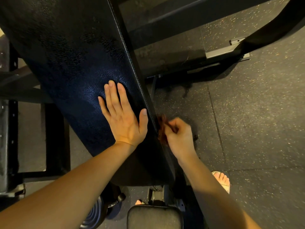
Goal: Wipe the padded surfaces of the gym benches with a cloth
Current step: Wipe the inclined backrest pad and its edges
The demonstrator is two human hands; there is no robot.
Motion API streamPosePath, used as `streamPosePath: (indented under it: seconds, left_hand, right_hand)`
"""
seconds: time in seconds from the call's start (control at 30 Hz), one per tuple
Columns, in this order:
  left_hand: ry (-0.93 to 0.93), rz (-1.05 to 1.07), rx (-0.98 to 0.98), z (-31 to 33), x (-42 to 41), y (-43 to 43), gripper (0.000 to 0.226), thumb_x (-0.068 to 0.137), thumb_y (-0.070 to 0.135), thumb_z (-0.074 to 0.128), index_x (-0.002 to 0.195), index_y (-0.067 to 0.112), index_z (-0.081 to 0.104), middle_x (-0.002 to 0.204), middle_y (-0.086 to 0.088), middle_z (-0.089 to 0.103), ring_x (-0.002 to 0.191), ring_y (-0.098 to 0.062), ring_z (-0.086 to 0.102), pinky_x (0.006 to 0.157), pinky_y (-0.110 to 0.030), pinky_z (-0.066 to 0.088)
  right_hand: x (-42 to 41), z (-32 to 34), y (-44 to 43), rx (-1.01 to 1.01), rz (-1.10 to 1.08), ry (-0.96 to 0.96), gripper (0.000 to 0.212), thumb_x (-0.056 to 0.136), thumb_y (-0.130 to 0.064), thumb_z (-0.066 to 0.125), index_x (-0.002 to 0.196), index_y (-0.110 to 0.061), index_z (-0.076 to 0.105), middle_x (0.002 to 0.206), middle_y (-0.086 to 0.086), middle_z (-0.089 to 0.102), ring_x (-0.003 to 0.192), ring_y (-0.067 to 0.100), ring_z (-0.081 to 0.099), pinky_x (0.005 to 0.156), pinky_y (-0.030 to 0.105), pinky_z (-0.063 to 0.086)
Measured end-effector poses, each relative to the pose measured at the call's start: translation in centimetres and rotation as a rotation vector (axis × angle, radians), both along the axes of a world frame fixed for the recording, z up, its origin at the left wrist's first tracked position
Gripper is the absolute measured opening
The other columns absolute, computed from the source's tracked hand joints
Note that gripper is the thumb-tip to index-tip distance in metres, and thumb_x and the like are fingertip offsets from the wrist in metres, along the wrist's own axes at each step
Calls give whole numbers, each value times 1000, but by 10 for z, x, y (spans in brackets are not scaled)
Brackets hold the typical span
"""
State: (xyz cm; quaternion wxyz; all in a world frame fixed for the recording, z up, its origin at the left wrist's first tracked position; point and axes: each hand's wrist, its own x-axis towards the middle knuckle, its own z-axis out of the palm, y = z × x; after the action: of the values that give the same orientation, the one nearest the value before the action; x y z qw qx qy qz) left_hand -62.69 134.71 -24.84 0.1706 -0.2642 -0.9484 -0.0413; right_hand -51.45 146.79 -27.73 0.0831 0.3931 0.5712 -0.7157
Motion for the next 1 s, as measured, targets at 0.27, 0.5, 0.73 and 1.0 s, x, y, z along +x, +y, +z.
streamPosePath:
  seconds: [0.27, 0.5, 0.73, 1.0]
  left_hand:
    - [-2, 5, 4, 0, 0, 0, 83, 97, 49, 33, 157, -6, 16, 165, -30, 16, 155, -43, 10, 124, -63, 6]
    - [12, 16, 17, 0, 1, 2, 84, 96, 49, 33, 157, -6, 18, 165, -30, 17, 155, -43, 12, 124, -63, 7]
    - [20, 11, 10, -1, 1, 3, 84, 95, 47, 34, 157, -6, 16, 164, -31, 17, 155, -44, 12, 125, -61, 6]
    - [24, 11, -1, 1, 1, 4, 83, 95, 47, 33, 157, -7, 17, 164, -31, 17, 155, -45, 13, 125, -62, 8]
  right_hand:
    - [-29, 12, 13, -62, -32, 46, 4, 98, -20, 65, 95, -18, 64, 89, 2, 72, 77, 11, 74, 67, 27, 61]
    - [15, -5, 1, -193, 86, -167, 3, 100, -16, 60, 99, -19, 61, 99, 5, 70, 77, 11, 74, 60, 20, 56]
    - [18, -15, -11, -82, 8, -113, 8, 101, -14, 58, 98, -20, 63, 89, -1, 70, 79, 9, 72, 60, 17, 54]
    - [-17, 0, 6, -81, -60, 62, 2, 98, -20, 64, 97, -21, 64, 94, 1, 71, 87, 14, 73, 75, 32, 62]
